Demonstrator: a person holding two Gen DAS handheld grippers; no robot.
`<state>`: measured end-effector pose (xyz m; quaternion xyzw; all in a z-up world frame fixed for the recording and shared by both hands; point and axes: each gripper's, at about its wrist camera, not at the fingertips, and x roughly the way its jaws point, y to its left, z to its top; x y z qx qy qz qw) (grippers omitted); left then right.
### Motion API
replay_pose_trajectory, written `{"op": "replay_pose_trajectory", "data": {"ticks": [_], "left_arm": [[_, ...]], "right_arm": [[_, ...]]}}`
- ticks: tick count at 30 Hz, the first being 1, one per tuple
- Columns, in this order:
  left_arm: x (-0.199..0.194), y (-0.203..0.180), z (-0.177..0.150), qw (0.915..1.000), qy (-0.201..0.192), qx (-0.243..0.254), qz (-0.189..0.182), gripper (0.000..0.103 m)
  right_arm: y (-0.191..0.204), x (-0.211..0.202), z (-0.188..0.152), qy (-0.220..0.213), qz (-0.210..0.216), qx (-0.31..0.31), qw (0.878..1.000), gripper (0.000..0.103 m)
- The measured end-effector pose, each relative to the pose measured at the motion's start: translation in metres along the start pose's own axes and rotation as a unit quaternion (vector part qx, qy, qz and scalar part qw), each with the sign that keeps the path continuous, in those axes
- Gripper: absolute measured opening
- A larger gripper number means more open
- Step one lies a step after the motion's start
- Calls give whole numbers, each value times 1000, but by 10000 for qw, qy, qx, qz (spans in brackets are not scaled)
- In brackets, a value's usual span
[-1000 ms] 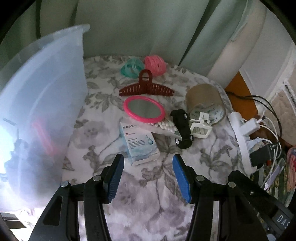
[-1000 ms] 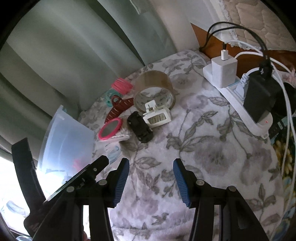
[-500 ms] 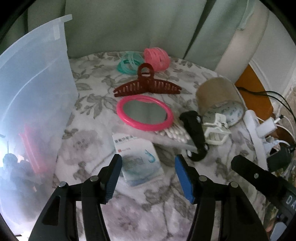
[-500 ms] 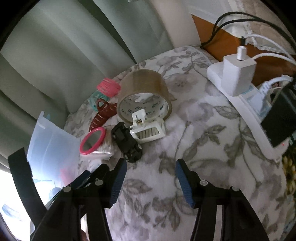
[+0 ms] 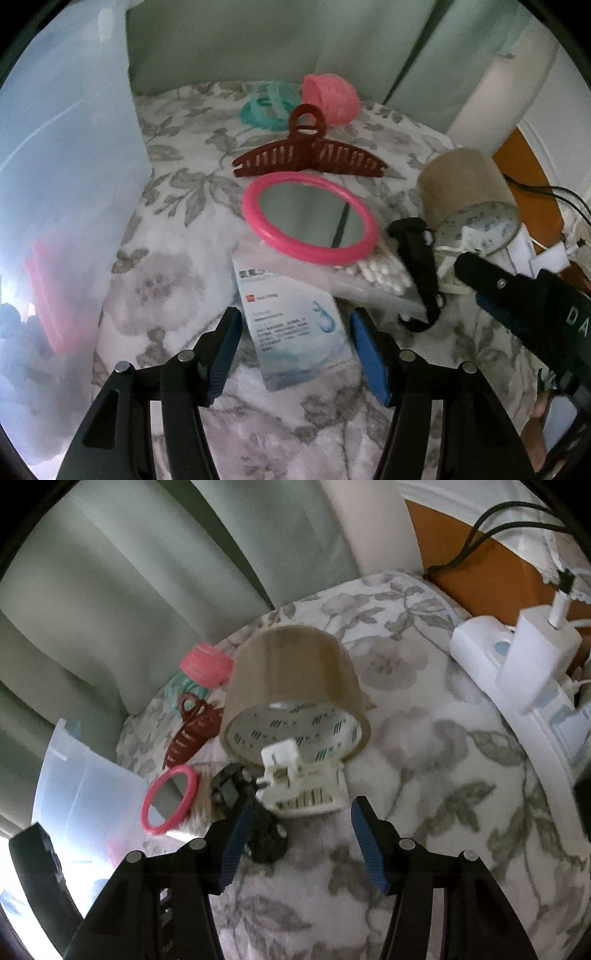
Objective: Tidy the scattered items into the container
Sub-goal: 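Grasp the white ear-drops box with the left gripper while the right gripper grasps the white plastic clip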
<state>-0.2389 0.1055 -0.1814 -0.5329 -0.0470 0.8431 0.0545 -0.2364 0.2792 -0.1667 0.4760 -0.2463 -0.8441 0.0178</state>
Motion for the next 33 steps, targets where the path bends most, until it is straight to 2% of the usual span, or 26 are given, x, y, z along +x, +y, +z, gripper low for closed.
{"op": "replay_pose_trajectory", "data": {"ticks": [16, 20, 23, 33], "left_arm": [[12, -2, 0, 9996, -162, 113, 220, 62], [11, 2, 1, 9995, -179, 43, 241, 53], [10, 5, 1, 9996, -180, -3, 226, 51], [3, 10, -3, 9997, -135, -76, 168, 49]], "right_arm": [[5, 27, 8, -29, -5, 85, 10000, 63], [5, 27, 8, -34, -15, 125, 9999, 63], [4, 25, 7, -41, -5, 173, 9998, 62], [-6, 8, 3, -135, 94, 457, 9988, 62]]}}
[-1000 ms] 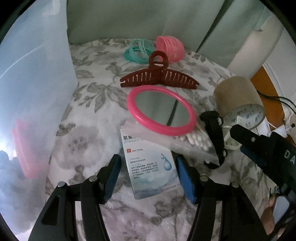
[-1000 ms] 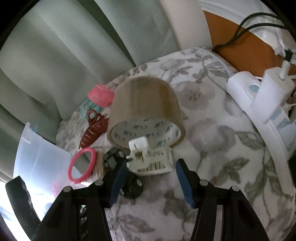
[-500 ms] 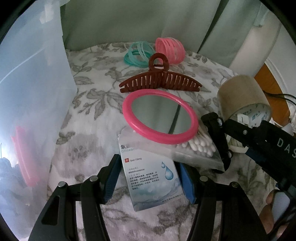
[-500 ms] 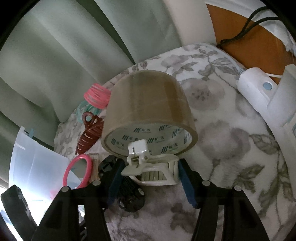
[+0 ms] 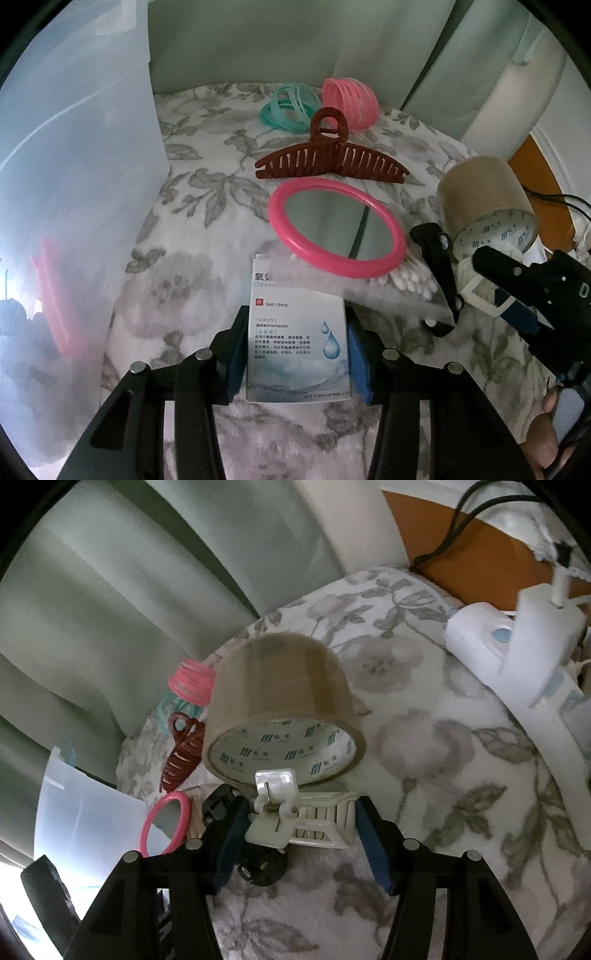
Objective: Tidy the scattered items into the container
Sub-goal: 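Grasp the white ear-drops box with the left gripper while the right gripper grasps the white plastic clip, then lift the ear-drops box and white clip and carry both over the clear box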
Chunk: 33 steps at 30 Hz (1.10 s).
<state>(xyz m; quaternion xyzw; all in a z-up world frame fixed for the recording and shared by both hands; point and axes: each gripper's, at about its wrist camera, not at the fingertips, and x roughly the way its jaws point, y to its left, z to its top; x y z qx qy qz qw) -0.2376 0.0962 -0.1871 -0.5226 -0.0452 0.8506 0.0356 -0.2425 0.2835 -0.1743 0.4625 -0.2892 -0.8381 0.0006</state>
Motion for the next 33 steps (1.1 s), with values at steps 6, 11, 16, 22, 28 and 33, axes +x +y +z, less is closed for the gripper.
{"op": "replay_pose_trajectory", "data": {"ticks": [6, 11, 16, 22, 28, 33], "left_arm": [[-7, 4, -7, 9999, 84, -49, -50, 49], [-19, 10, -13, 9998, 110, -130, -66, 48], [-39, 9, -15, 9999, -45, -116, -103, 48], [-74, 5, -14, 9991, -361, -62, -235, 48], [-112, 5, -15, 9969, -694, -20, -362, 48], [-150, 7, -18, 9936, -1039, -4, -452, 48]], "right_arm": [[-2, -19, -6, -78, 35, 15, 10000, 62], [-1, -34, -13, -117, 60, 50, 9999, 62], [3, -54, -21, -193, 108, 22, 9998, 62], [11, -82, -32, -335, 166, -50, 9993, 62], [26, -116, -41, -561, 274, -187, 9979, 62], [38, -146, -51, -764, 393, -304, 9958, 62]]}}
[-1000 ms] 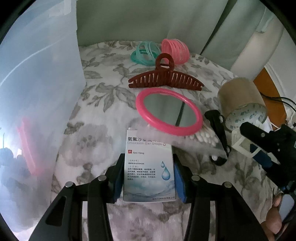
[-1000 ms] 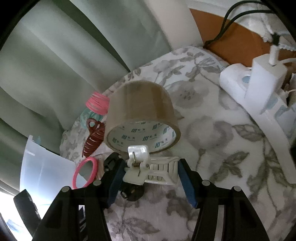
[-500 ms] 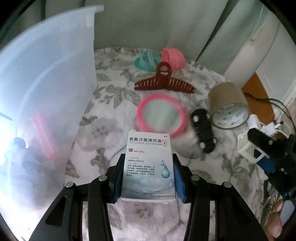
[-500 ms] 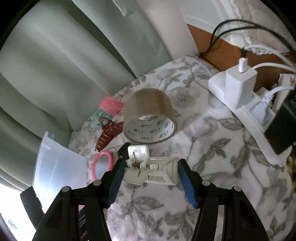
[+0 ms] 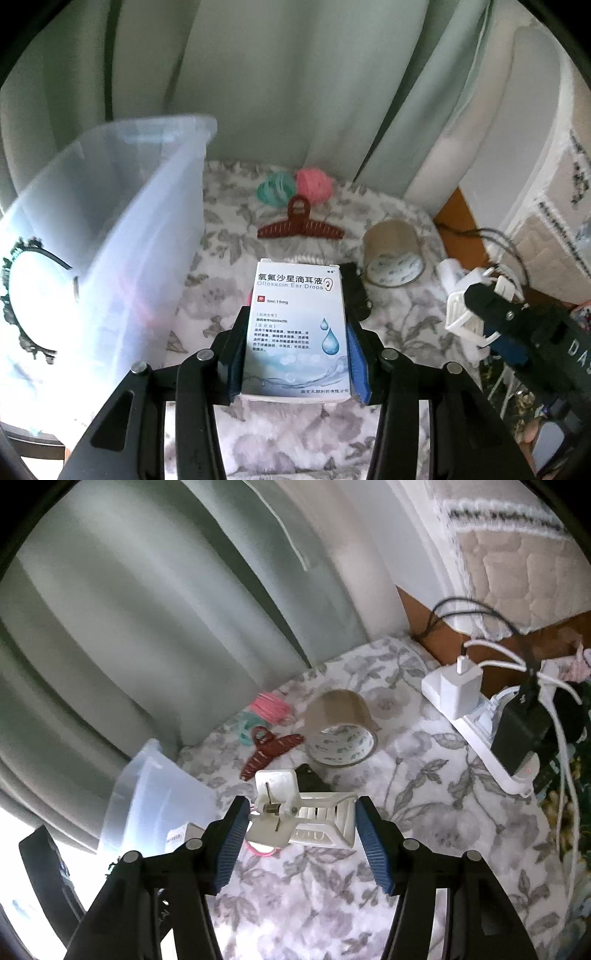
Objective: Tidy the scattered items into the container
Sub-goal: 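Lift the ear-drops box and white clip and carry both over the clear box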
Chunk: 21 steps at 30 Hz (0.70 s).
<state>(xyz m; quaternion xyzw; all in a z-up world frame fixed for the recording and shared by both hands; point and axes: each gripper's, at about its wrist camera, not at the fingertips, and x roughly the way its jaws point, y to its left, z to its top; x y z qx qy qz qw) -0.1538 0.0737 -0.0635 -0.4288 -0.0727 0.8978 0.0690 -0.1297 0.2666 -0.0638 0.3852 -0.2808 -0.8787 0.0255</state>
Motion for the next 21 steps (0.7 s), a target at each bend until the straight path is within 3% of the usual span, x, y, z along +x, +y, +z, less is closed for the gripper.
{"op": "replay_pose_trajectory", "data": {"ticks": [13, 21], "left_arm": [[-78, 11, 9, 9973, -739, -55, -4, 48], [-104, 11, 15, 9947, -1018, -109, -55, 48]], "right_arm": [[45, -60, -10, -438, 407, -412, 9974, 62], [71, -86, -12, -670, 544, -701, 9938, 62]]}}
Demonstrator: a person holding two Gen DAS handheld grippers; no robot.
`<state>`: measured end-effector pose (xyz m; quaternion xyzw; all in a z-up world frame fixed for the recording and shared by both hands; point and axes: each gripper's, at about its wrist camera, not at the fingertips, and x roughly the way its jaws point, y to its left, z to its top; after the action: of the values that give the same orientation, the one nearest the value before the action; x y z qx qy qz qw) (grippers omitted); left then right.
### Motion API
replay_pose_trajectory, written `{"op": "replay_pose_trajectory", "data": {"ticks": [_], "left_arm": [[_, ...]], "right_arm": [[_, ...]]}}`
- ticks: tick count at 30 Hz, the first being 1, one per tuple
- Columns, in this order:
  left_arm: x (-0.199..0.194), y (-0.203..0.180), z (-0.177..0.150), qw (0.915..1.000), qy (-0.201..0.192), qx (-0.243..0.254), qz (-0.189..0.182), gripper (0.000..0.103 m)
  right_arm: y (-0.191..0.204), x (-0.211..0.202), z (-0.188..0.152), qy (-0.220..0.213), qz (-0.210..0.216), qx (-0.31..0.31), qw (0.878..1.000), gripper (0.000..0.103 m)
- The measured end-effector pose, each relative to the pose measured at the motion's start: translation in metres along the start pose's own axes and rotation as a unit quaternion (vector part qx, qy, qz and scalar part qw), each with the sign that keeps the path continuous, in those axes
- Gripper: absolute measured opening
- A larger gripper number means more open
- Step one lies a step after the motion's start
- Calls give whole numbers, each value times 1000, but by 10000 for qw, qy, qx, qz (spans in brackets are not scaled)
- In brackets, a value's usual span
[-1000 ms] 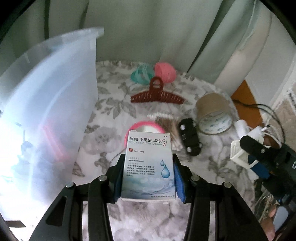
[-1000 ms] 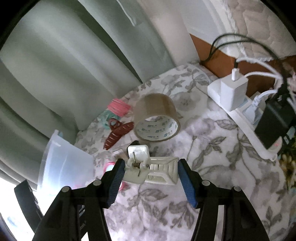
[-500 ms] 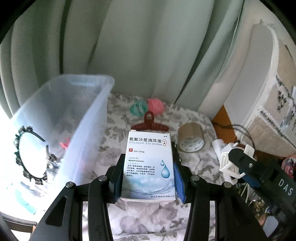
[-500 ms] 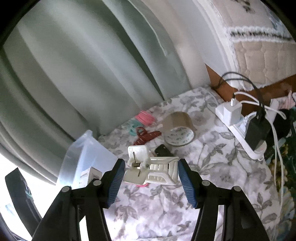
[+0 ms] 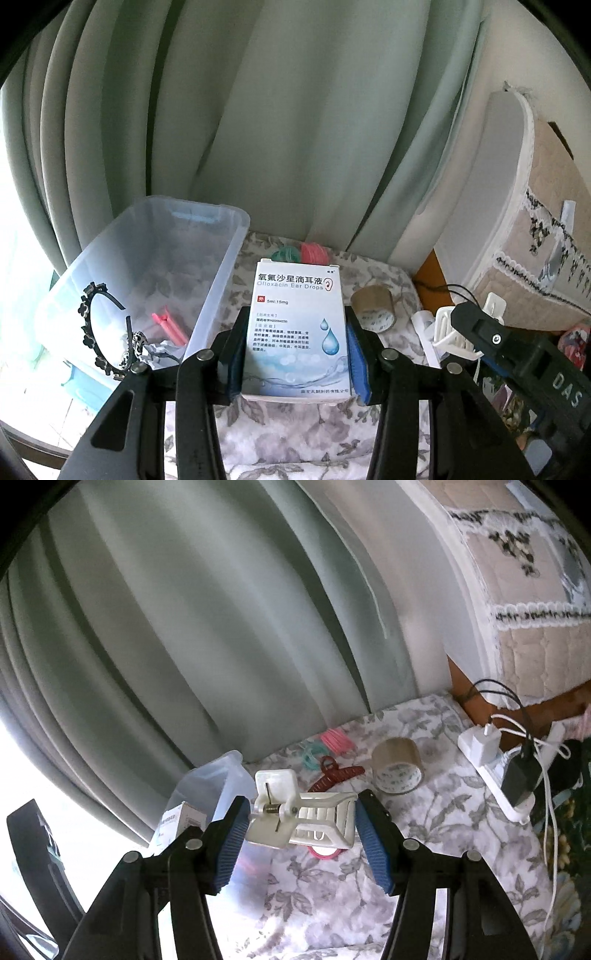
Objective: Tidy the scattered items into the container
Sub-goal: 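Lift the ear-drops box and white clip and carry both over the clear box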
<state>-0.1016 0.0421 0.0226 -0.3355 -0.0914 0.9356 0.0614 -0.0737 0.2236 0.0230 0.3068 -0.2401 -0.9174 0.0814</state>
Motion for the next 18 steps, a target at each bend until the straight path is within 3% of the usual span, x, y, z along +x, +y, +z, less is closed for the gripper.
{"op": "replay_pose_trajectory", "data": {"ticks": [6, 18], "left_arm": [[-23, 7, -1, 9995, -267, -32, -135, 48], [-46, 65, 1, 9967, -584, -569, 44, 48]], "right_arm": [[12, -10, 0, -84, -5, -138, 9999, 62], [65, -7, -9, -44, 169, -704, 9974, 62]]}}
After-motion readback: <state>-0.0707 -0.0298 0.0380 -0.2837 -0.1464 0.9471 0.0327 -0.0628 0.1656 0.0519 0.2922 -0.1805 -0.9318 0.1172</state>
